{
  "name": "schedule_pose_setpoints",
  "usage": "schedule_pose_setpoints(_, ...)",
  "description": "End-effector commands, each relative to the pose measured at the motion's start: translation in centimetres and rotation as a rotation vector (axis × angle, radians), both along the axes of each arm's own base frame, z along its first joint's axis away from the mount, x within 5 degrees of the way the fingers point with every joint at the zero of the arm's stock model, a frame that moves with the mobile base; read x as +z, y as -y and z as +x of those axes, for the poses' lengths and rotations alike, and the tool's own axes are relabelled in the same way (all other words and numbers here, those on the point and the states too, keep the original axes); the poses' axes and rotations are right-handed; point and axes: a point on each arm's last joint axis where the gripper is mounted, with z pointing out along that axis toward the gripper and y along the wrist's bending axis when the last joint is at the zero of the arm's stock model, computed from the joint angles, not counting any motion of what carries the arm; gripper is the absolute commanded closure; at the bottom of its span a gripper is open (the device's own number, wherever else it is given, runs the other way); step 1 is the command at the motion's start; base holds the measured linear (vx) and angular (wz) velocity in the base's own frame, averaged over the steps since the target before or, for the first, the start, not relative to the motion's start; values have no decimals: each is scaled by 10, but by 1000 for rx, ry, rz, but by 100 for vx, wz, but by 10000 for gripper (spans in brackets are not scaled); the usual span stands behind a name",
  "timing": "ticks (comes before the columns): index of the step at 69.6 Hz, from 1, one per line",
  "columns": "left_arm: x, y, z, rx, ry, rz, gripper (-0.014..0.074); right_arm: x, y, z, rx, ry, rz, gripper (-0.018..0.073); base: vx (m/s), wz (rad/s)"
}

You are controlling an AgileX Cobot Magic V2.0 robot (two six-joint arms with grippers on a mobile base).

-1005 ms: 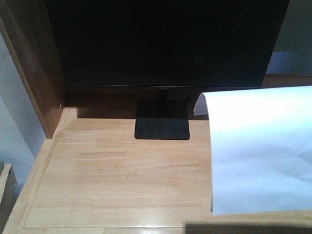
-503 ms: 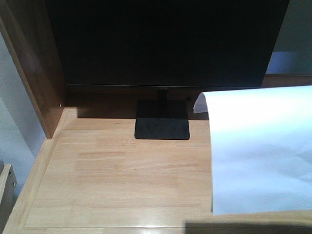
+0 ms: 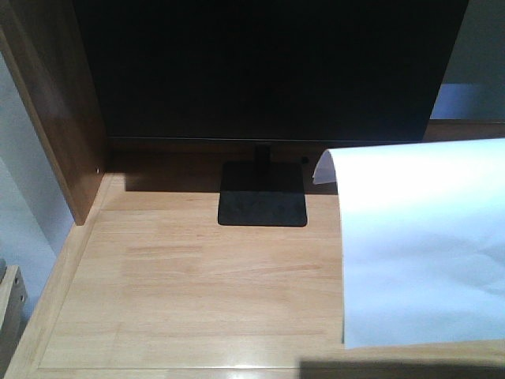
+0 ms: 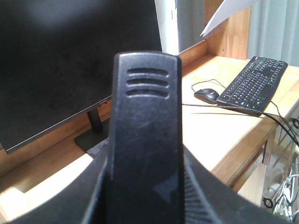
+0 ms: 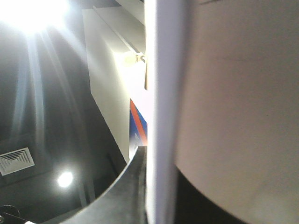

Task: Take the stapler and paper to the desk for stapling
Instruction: 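Lower the stapler in the left gripper toward the desk surface, then set the black stapler down on the desk with the left gripper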

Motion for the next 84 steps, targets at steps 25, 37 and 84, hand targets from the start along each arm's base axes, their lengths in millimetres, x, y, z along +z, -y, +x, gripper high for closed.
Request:
schedule_pose_setpoints(25, 17, 18, 42, 58, 6, 8, 603, 8, 1, -2, 1, 47, 9, 565, 0, 0)
schedule_pose_setpoints(37, 16, 45, 87, 45, -38, 50, 603, 8, 1, -2, 1, 46, 9, 565, 0, 0)
schedule_pose_setpoints(84, -61, 113, 231, -213, -81, 343, 603, 8, 0, -2, 1, 46, 8, 565, 0, 0)
